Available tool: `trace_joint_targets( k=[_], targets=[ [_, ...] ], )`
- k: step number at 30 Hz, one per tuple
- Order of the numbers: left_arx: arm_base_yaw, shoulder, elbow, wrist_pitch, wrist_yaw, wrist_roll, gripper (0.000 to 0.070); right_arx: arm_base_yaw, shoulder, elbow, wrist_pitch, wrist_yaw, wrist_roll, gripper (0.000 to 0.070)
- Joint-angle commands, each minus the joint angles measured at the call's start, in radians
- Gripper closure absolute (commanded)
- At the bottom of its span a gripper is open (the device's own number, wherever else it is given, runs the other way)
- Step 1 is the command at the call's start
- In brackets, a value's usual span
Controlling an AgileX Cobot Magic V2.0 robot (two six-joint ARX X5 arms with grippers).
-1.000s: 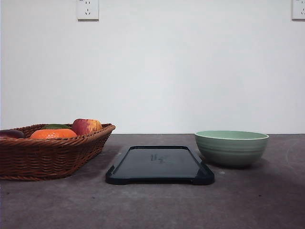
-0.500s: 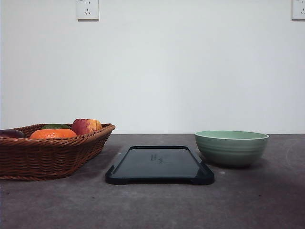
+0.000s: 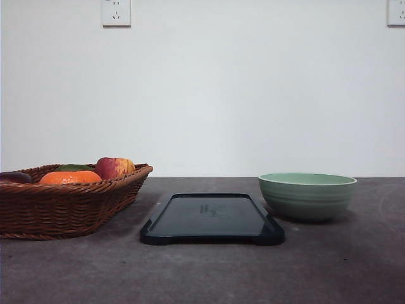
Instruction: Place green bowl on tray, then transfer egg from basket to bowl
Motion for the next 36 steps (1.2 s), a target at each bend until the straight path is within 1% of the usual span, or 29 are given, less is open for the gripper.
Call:
trace_joint_targets(
  k=[1,5,8,10,13,17,21,24,26,32,35,36],
  targets=[
    [0.001,0.028,0.064,-0.010,-0.005,0.078,0.0700,0.000,0.044,0.053,-0.027,-0.022,-0.057,0.0696],
    [0.001,0.128,0.217,-0.127,-0.003,0.129,0.0700,0.000,0.160,0.171,-0.092,-0.096,-0.106,0.0696],
    [0.001,0.220,0.339,-0.230,0.035,0.145,0.0700,0.000,0.248,0.254,-0.132,-0.153,-0.135,0.0696],
    [0.001,0.288,0.414,-0.275,0.088,0.165,0.0700,0.000,0.305,0.309,-0.171,-0.188,-0.147,0.0696],
    [0.001,0.385,0.503,-0.305,0.192,0.203,0.0700,0.000,0.387,0.390,-0.249,-0.226,-0.175,0.0696],
    [0.000,0.514,0.612,-0.369,0.308,0.228,0.0700,0.000,0.479,0.481,-0.349,-0.270,-0.245,0.0696],
    [-0.005,0.626,0.705,-0.474,0.382,0.272,0.0700,0.001,0.566,0.561,-0.442,-0.310,-0.317,0.0696],
    [-0.018,0.707,0.767,-0.572,0.434,0.334,0.0700,0.007,0.623,0.614,-0.515,-0.326,-0.366,0.0696],
    [-0.032,0.755,0.805,-0.640,0.449,0.386,0.0700,0.017,0.657,0.642,-0.557,-0.328,-0.392,0.0696],
    [-0.093,0.862,0.891,-0.809,0.455,0.540,0.0700,0.061,0.743,0.694,-0.681,-0.327,-0.473,0.0696],
    [-0.121,0.895,0.911,-0.862,0.455,0.619,0.0700,0.080,0.776,0.697,-0.729,-0.324,-0.510,0.0695],
    [-0.129,0.901,0.912,-0.867,0.455,0.635,0.0700,0.086,0.786,0.697,-0.740,-0.324,-0.517,0.0695]
  ],
)
